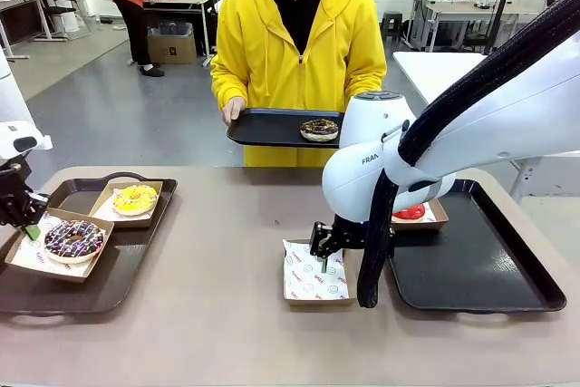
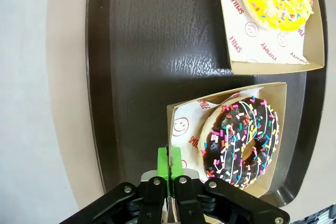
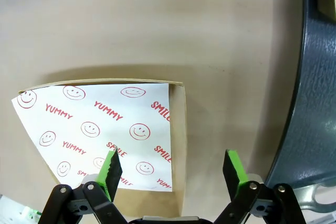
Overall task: Individually package the donuts and arrange them on the tray.
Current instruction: Place the picked Paper togo box on the Handle tray while simultaneously picking up another Paper togo box from the table with the other hand.
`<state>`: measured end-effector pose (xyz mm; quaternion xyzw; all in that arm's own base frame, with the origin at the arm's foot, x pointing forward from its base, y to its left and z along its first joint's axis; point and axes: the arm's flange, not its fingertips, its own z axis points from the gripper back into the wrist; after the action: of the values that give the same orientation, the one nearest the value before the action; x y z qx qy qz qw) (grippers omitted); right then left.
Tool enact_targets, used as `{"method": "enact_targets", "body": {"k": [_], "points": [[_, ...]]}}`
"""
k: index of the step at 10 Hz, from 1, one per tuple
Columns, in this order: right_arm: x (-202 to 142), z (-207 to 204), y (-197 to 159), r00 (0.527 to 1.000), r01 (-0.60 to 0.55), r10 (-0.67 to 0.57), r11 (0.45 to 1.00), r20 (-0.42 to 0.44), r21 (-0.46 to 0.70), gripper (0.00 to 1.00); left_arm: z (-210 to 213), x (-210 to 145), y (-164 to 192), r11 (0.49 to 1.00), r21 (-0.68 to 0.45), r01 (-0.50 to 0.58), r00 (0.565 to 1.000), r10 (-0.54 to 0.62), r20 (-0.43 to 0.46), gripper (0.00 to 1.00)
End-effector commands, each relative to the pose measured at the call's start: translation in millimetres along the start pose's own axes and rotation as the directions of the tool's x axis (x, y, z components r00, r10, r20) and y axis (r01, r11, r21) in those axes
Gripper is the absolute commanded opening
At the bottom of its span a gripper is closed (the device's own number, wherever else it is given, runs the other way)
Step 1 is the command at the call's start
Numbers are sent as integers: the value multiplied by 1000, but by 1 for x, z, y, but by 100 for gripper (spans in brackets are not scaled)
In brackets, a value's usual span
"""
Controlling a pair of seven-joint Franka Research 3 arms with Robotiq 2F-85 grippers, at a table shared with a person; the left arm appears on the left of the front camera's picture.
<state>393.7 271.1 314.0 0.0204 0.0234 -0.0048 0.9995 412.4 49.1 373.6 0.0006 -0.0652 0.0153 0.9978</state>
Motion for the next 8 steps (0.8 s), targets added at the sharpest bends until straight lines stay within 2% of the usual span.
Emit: {"method": "enact_targets", "body": {"k": [1, 2, 3, 4, 5, 6, 7, 8], "points": [[-1, -4, -4, 1000, -10, 9, 999, 7, 38, 100, -1, 4, 2, 999, 41, 16, 1000, -16, 8, 1], [-1, -4, -5, 1000, -15, 14, 999, 11, 42, 76, -2, 4, 2, 999, 49, 22, 1000, -22, 7, 1], [-1, -4, -5, 1000, -21, 20, 999, 12, 43, 42, -2, 4, 2, 998, 46, 35, 999, -35, 2, 60], [-1, -4, -5, 1000, -17, 16, 999, 13, 47, 17, -2, 3, 3, 998, 45, 38, 999, -38, -1, 60], [-1, -3, -5, 1000, -14, 13, 999, 14, 50, 0, -2, 2, 3, 998, 43, 39, 999, -39, -1, 100], [-1, -3, -5, 1000, -9, 9, 999, 16, 52, 0, -1, 2, 4, 998, 40, 39, 999, -39, -2, 62], [-1, -3, -5, 1000, -6, 5, 999, 15, 52, 0, -1, 1, 3, 999, 35, 37, 999, -37, -3, 100], [-2, -3, -5, 1000, -3, 2, 999, 15, 52, 3, -1, 1, 3, 999, 31, 35, 999, -35, -6, 100]]}}
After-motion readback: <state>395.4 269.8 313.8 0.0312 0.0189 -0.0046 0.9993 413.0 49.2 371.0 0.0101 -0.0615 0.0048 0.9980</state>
